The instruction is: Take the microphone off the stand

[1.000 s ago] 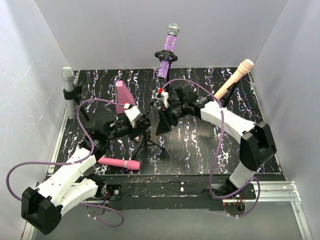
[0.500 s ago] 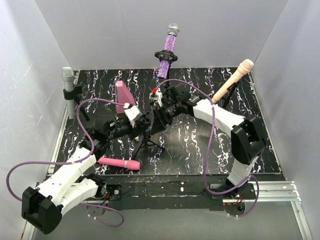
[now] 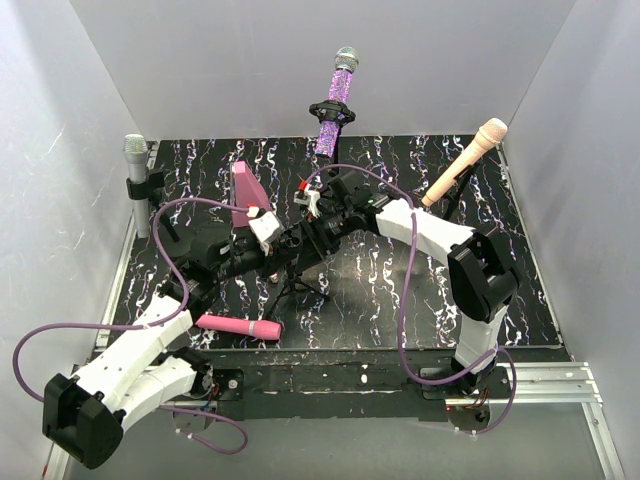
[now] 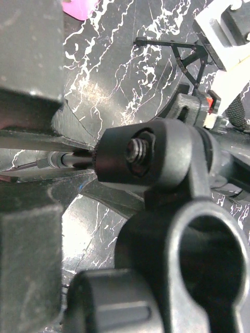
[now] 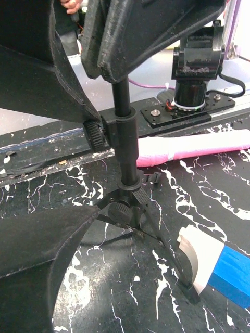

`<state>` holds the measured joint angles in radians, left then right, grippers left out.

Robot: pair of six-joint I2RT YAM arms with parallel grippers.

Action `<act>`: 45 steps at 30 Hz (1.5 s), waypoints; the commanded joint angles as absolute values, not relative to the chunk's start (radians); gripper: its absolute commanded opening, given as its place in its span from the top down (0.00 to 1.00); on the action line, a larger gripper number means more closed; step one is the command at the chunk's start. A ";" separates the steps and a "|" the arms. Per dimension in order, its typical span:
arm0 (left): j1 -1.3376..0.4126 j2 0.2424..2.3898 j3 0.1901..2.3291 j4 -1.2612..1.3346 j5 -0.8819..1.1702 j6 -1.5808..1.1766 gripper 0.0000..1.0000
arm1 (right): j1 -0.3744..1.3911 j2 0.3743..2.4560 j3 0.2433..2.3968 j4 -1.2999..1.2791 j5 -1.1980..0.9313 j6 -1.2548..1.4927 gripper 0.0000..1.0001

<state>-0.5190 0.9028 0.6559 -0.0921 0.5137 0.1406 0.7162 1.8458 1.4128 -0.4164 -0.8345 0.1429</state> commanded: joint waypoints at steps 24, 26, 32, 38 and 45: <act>-0.541 0.865 0.614 -0.080 0.523 0.109 1.00 | 0.698 1.740 1.442 -0.554 -0.830 -0.284 0.30; -0.541 0.867 0.615 -0.078 0.529 0.107 1.00 | 0.696 1.736 1.437 -0.545 -0.847 -0.279 0.30; -0.545 0.874 0.624 -0.084 0.537 0.107 1.00 | 0.730 1.730 1.451 -0.496 -0.882 -0.264 0.31; -0.545 0.884 0.629 -0.084 0.541 0.106 1.00 | 0.752 1.753 1.471 -0.431 -0.854 -0.225 0.34; -0.549 0.877 0.634 -0.094 0.534 0.112 1.00 | 0.753 1.755 1.471 -0.454 -0.854 -0.270 0.59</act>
<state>-0.5385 0.8810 0.6289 -0.0624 0.5072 0.1295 0.7525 1.7626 1.4403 -0.4660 -0.8406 -0.2470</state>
